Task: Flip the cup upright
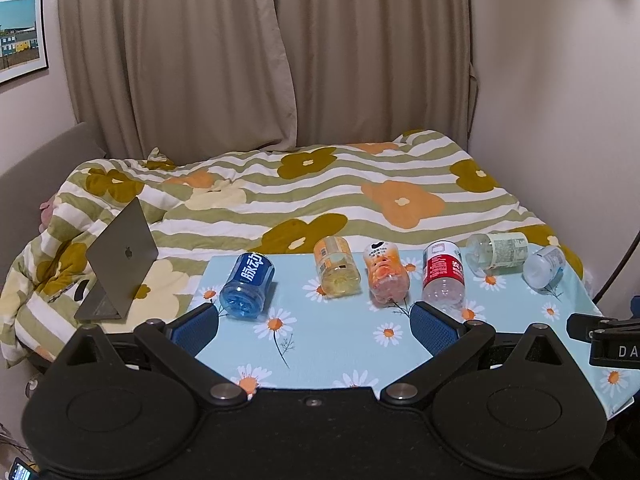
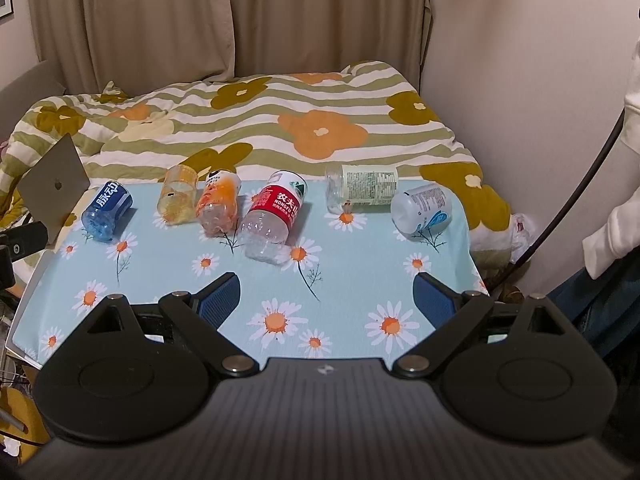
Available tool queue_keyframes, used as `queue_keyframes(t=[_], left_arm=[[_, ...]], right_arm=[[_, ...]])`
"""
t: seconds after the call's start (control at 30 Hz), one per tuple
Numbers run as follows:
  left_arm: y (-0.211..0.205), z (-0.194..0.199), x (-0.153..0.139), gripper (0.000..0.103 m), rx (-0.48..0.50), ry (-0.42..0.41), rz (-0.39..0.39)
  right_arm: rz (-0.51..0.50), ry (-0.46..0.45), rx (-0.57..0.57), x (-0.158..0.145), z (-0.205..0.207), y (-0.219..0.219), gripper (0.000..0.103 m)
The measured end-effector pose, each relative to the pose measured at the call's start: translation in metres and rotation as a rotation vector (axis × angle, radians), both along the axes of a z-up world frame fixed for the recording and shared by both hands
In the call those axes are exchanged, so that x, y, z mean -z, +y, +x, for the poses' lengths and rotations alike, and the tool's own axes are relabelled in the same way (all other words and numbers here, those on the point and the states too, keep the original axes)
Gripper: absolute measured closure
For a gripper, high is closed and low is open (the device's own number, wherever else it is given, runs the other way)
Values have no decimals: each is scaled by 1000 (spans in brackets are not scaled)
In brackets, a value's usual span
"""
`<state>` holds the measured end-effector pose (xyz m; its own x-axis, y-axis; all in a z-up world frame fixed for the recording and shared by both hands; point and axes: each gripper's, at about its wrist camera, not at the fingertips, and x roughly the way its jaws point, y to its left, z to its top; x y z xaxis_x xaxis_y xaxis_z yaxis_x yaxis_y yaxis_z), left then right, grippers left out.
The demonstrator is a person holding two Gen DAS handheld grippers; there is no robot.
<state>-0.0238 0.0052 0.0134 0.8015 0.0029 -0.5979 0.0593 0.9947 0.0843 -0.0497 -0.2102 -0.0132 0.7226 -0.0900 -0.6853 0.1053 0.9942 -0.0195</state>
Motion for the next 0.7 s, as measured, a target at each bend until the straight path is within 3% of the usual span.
queue_keyframes(t=[0.7], left_arm=[[4, -2, 0, 0, 0, -1, -2]], right_arm=[[4, 1, 1, 2, 1, 1, 0]])
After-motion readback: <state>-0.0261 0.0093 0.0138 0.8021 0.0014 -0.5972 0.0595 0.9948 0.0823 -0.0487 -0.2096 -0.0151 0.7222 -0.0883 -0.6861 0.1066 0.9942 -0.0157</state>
